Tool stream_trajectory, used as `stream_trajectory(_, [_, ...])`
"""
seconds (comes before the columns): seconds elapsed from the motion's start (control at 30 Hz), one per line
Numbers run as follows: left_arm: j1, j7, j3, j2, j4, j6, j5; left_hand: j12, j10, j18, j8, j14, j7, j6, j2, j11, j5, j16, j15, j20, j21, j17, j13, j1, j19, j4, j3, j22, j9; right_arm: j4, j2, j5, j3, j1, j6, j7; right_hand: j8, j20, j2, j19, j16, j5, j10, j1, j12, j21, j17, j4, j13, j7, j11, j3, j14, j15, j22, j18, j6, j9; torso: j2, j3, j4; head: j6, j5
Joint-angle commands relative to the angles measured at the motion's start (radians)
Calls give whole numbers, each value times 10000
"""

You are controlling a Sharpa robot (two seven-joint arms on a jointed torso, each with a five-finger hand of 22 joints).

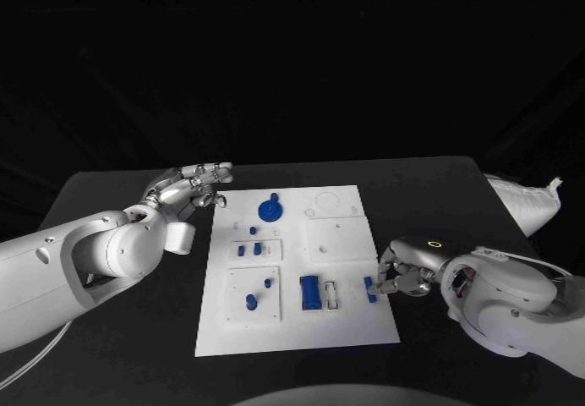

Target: Assemble the parts on the task board

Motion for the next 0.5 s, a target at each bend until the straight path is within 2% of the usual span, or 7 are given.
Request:
stream_trajectory(0.03, [4, 95, 4, 8, 17, 216, 31, 40, -54, 181, 35, -61, 16, -63, 12, -6, 19, 14, -4, 40, -58, -3, 9, -90, -37, -13, -60, -11, 5, -47, 71, -682, -5, -71, 439, -383, 34, -4, -10, 221, 0, -35, 892, -58, 55, 24, 2124, 41, 2227, 0, -109, 6, 921, -40, 181, -12, 59, 14, 2, 5, -1, -3, 11])
stream_trajectory(0.2, [3, 93, 3, 3, 17, 221, 31, 45, -57, 181, 37, -63, 17, -65, 11, -5, 19, 14, -4, 41, -60, -4, 9, -92, -38, -12, -62, -12, 5, -129, 257, -849, -6, -190, 343, -397, 37, -10, 16, 218, -7, -24, 885, -69, 31, 19, 2111, 75, 2216, -8, -117, 28, 918, -45, 174, -11, 71, 21, 10, 6, 4, -6, 24])
stream_trajectory(0.5, [3, 83, 2, 1, 15, 220, 31, 49, -62, 181, 39, -65, 18, -67, 9, -4, 18, 14, -3, 42, -61, -6, 10, -94, -40, -12, -64, -12, 5, -152, 507, -980, -6, -261, 93, -360, 23, -16, 44, 215, -10, 11, 882, -39, 20, 14, 2107, 84, 2212, -9, -122, 64, 917, -50, 168, -9, 53, 21, 10, -1, 16, -47, 47])
